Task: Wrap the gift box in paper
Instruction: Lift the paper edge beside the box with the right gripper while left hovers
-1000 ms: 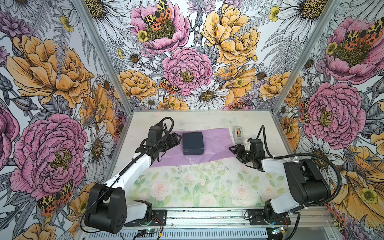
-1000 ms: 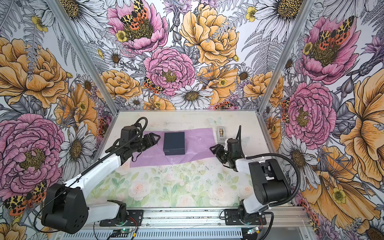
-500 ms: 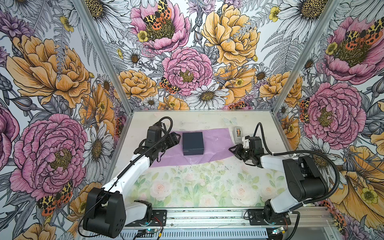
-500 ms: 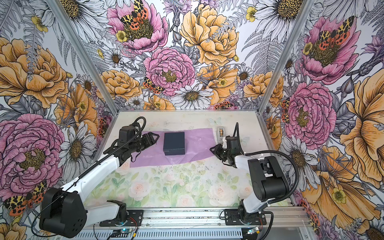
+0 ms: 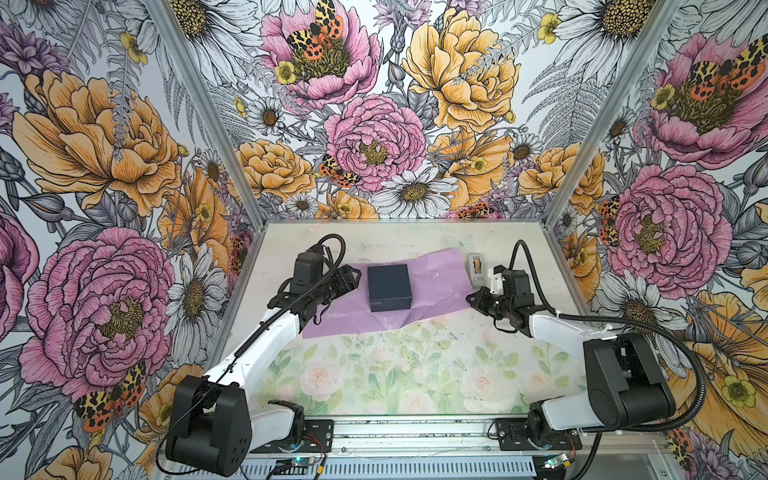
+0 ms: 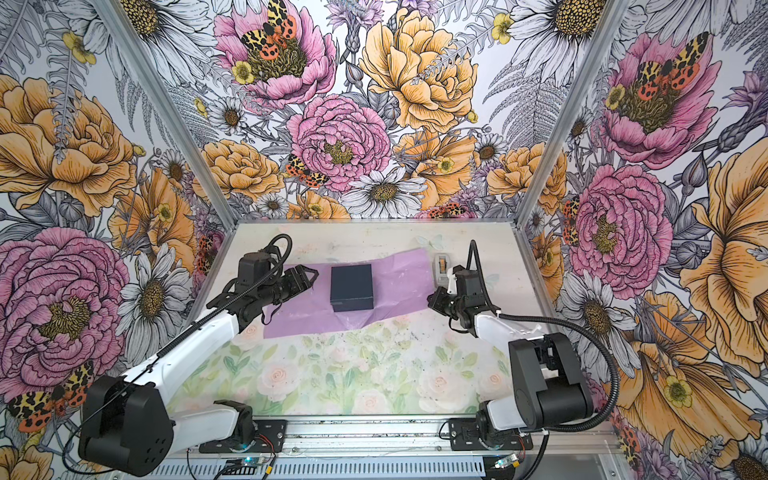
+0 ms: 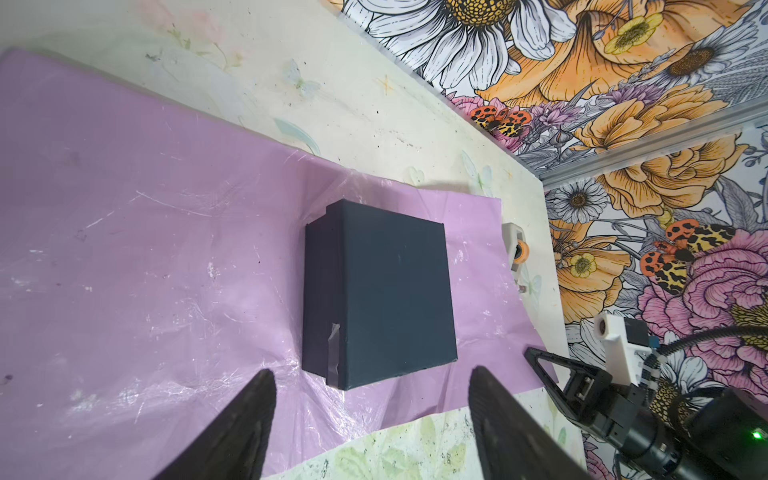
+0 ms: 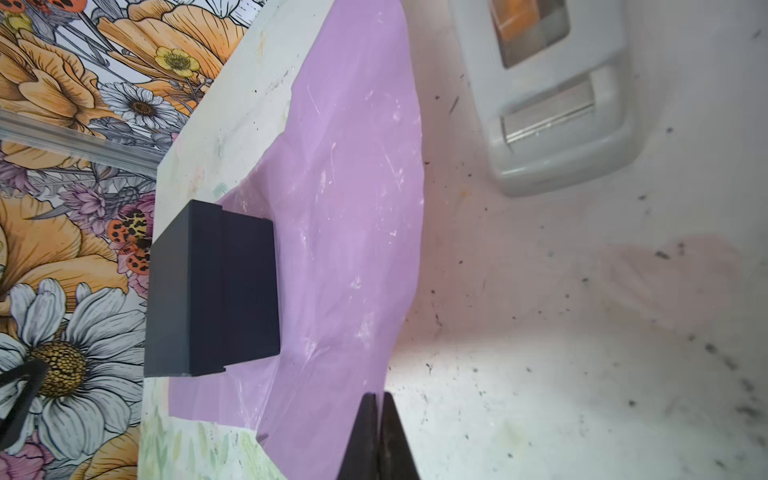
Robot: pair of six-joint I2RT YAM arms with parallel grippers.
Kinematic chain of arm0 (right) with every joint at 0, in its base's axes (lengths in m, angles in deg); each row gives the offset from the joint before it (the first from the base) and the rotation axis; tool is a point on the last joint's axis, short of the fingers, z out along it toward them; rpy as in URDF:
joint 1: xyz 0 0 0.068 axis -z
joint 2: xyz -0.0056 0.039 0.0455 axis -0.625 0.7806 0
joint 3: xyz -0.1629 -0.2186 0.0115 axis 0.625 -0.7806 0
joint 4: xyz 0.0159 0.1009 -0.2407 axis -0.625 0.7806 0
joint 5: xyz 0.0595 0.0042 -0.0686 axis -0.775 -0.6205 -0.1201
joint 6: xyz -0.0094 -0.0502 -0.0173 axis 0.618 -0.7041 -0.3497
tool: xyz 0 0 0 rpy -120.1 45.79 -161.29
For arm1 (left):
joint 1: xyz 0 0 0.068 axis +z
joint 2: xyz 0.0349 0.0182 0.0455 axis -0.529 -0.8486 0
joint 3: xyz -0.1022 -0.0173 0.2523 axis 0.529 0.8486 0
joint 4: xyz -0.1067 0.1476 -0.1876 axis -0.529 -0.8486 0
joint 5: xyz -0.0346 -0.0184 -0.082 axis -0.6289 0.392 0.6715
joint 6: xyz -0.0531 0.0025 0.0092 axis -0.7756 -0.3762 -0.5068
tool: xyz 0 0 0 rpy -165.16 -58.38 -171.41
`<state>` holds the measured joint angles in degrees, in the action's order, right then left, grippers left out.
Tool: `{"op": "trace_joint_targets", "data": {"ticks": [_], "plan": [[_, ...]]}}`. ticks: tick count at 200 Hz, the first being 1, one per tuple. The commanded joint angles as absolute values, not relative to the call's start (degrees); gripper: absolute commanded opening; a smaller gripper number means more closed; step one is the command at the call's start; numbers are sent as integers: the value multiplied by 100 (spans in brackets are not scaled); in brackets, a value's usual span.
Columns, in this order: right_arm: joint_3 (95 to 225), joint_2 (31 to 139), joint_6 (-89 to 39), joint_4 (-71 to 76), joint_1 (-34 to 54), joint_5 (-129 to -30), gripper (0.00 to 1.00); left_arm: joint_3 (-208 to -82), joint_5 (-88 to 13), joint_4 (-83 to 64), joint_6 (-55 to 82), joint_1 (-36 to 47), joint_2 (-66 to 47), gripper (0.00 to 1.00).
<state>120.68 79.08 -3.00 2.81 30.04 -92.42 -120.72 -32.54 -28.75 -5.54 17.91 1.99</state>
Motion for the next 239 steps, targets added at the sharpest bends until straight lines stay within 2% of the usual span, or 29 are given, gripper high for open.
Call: {"op": "trace_joint_targets", "data": {"ticks": [1, 124, 164, 239], "plan": [[12237, 7702, -785, 602, 3021, -8927, 0, -12096, -3419, -2864, -506, 1712, 262, 75], [12882, 6674, -2383, 2900, 3116, -7373, 0, -12263, -3621, -2601, -861, 767, -99, 75], [13078, 6683, -2602, 3122, 3098, -7347, 0, -12316, -3580, -2494, -987, 621, -198, 75], [13443, 6596, -3071, 2884, 1818, -7043, 0, -12593, -3132, -2333, -1123, 619, -299, 75]]}}
